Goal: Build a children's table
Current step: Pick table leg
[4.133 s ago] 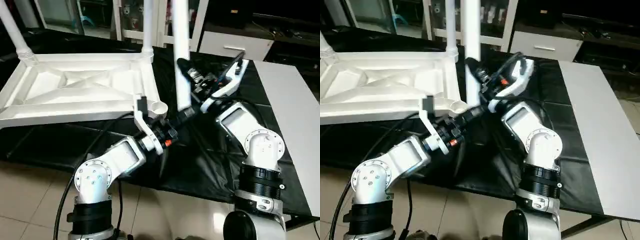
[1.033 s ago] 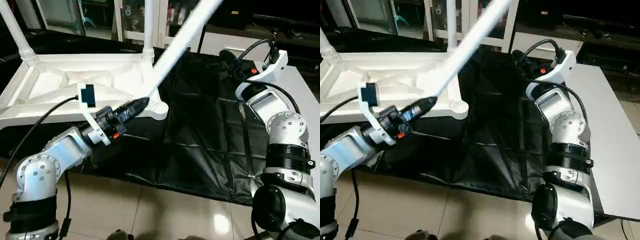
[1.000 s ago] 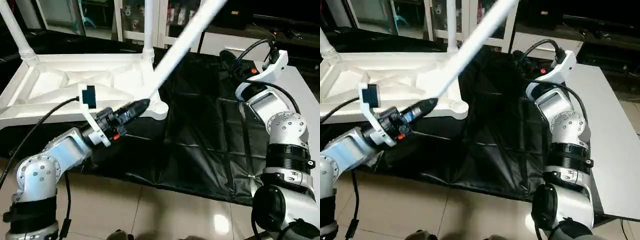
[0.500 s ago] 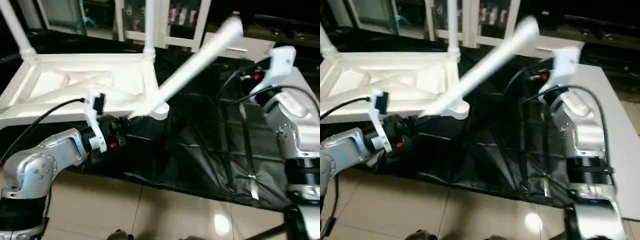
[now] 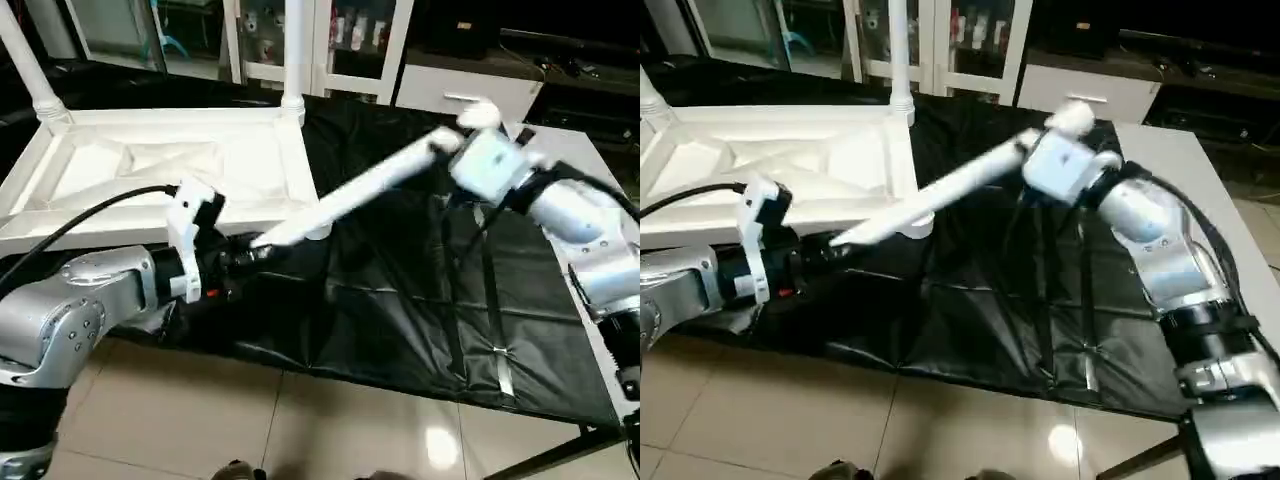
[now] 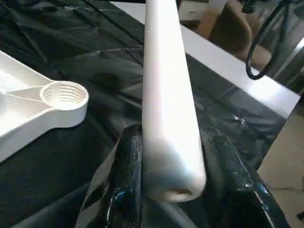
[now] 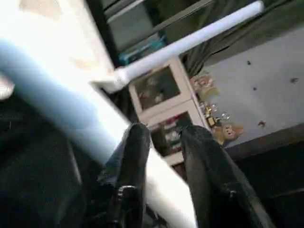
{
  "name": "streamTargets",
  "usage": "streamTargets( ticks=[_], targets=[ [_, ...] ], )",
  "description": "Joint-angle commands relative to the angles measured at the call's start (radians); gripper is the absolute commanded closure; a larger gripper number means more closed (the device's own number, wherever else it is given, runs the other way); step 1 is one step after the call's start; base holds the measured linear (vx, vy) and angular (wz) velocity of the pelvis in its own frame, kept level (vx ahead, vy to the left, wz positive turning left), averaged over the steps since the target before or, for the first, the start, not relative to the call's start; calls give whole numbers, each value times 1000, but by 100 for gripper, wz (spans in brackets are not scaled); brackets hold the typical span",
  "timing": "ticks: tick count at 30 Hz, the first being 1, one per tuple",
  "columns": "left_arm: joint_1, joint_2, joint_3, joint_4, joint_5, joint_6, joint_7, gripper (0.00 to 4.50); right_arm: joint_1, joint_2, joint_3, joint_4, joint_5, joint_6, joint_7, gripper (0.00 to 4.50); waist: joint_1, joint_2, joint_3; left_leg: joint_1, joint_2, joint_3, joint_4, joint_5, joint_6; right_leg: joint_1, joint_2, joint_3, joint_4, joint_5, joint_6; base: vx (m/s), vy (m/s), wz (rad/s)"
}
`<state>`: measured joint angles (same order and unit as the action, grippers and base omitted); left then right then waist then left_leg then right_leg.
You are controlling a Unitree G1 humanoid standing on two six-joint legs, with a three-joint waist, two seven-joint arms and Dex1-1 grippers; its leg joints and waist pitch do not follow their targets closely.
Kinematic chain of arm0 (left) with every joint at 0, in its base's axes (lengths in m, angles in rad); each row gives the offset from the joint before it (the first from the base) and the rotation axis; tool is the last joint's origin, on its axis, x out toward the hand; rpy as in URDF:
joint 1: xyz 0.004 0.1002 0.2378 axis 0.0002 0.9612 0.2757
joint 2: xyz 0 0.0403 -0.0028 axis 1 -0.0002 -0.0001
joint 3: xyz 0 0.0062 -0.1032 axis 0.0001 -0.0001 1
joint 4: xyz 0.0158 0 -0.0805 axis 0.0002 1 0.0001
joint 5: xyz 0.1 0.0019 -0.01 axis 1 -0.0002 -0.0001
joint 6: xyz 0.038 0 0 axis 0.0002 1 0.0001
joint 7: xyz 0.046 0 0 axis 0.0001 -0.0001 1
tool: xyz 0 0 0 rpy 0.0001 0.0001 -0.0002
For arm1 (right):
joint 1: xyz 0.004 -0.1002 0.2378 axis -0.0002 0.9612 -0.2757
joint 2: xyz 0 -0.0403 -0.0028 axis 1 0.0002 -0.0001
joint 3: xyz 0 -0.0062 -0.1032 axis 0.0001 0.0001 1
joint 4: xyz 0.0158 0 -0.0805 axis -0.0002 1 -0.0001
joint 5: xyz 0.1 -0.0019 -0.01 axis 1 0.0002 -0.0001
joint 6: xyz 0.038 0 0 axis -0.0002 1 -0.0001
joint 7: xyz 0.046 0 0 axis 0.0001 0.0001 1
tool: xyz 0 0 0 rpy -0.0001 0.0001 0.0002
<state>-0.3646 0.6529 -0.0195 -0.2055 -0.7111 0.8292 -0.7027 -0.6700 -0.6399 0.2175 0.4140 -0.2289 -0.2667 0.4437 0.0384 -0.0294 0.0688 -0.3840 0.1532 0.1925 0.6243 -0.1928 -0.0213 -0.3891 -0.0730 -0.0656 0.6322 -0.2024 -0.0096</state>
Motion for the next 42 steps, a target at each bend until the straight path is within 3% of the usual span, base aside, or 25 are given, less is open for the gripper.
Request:
streamTargets(
  ticks=[1,9,13,26,36,37,42],
  targets=[
    [-8,9,-11,-35,10,-25,-22,315,-28,-22,21,33,-50,-28,2,272,-2,-7,-72,17,69,-26,-66,-108,26,49,-69,59,-62,-116,-244,0,0,0],
    [0,34,-18,-45,38,-37,-66,315,-82,-62,68,162,-165,-75,-46,218,-5,-6,-72,18,70,-24,-62,-106,27,47,-69,59,-59,-108,-253,0,0,0],
    [6,49,-31,-62,35,-37,-95,315,-112,-81,104,204,-264,-105,-107,174,-6,-5,-71,18,69,-22,-61,-118,19,46,-67,59,-59,-119,-252,0,0,0],
    [3,86,-34,-93,44,-39,-156,315,-224,-69,215,415,-446,-186,-234,172,-13,-9,-65,19,69,-24,-58,-215,-17,34,-66,60,-65,-235,-218,0,0,0],
    [3,93,-28,-102,56,-43,-165,315,-264,-48,249,503,-489,-230,-287,172,-15,-11,-69,15,66,-23,-54,-193,-16,34,-63,61,-57,-194,-213,0,0,0],
    [1,91,-24,-99,64,-43,-166,315,-268,-45,247,516,-486,-239,-288,200,-15,-10,-70,14,66,-22,-54,-185,-12,35,-62,61,-56,-179,-216,0,0,0],
    [-4,87,-19,-85,78,-46,-160,315,-267,-44,230,543,-454,-273,-260,242,-14,-8,-72,12,66,-20,-52,-167,1,36,-61,61,-52,-137,-228,0,0,0]
  ],
)
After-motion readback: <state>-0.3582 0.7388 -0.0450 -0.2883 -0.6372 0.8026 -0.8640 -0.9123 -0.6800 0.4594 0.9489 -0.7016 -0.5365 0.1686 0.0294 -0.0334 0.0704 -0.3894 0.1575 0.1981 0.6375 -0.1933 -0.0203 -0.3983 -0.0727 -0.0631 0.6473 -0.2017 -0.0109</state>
